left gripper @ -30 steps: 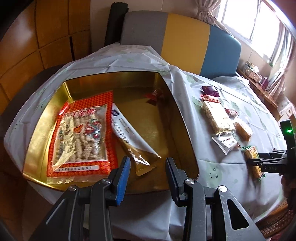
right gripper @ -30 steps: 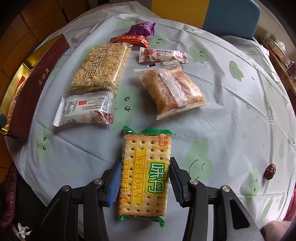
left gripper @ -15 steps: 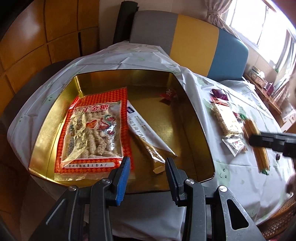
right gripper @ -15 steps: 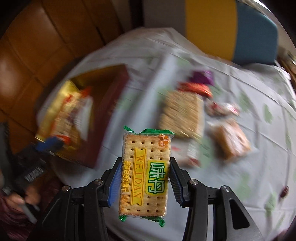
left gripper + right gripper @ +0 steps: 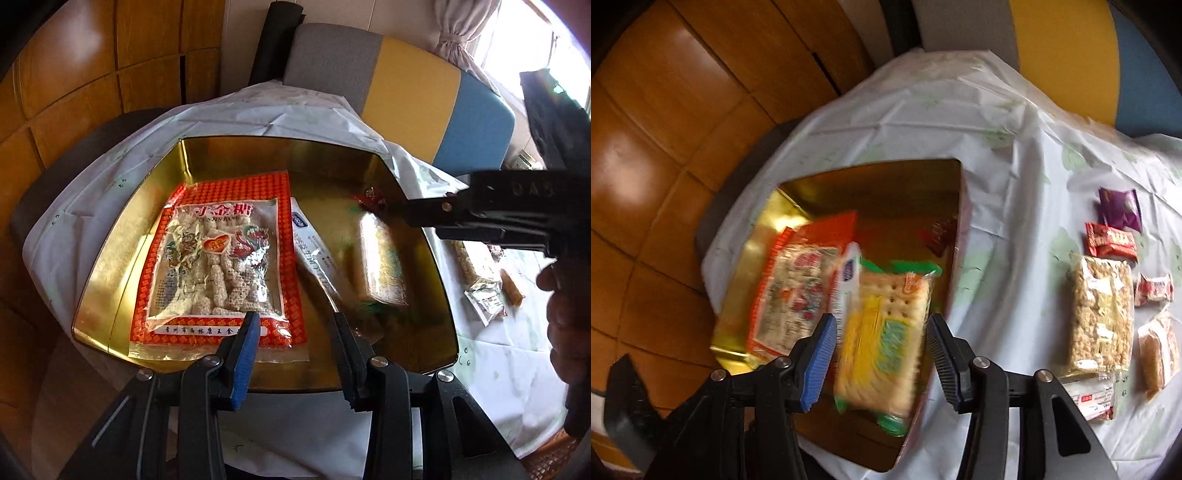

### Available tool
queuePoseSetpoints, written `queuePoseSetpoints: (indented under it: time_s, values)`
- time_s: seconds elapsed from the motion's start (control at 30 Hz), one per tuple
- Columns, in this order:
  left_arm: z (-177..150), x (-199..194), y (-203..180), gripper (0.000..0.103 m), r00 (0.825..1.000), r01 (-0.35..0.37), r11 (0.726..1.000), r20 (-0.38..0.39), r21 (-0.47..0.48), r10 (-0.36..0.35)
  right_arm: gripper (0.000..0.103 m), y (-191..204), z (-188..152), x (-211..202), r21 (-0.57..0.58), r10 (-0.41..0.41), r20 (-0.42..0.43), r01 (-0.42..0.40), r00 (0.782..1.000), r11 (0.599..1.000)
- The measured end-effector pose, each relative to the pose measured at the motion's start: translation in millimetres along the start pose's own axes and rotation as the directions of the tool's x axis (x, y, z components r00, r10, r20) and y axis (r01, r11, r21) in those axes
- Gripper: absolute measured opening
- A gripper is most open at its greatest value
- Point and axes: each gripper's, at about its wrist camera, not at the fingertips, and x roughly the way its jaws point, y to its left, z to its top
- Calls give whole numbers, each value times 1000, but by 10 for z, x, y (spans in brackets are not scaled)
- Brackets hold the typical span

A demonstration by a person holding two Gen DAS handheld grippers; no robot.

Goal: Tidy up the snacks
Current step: 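Carry the yellow WEIDAN cracker pack into the gold box and open the right tool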

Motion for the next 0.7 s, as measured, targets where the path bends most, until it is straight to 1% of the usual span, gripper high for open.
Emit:
queuePoseSetpoints:
  time_s: [0.03, 0.13, 0.23, 0.43, 0.53, 0.63, 0.7]
  values:
    - [-4, 7, -6, 40, 1000, -1, 1000, -1, 2, 1, 52, -18, -20, 5, 2, -10, 5, 10, 1000, 1000]
    - [-13, 16, -31, 40, 1000, -2, 1000, 1, 9, 2, 52, -120, -114, -62, 14, -7, 24, 7, 1000, 1000]
    - [-26, 22, -70, 40, 1000, -4, 1000, -2, 20, 4, 52, -276, -249, -265, 17, -26, 60, 25, 998, 1000]
    - [-41, 3, -164, 40, 1000, 0, 999, -1, 52, 0, 52, -586, -517, -475, 3, -142, 91, 142, 986, 990]
    - [-46, -1, -208, 40, 1000, 4, 998, 0, 64, -4, 52, -872, -597, -624, 35, -198, 95, 195, 976, 980]
    - [-50, -16, -256, 40, 1000, 9, 997, 2, 80, -10, 52, -1205, -669, -785, 87, -261, 99, 253, 960, 963]
    - [-48, -33, -284, 40, 1000, 17, 996, 3, 87, -17, 52, -1440, -714, -898, 117, -314, 95, 303, 945, 946]
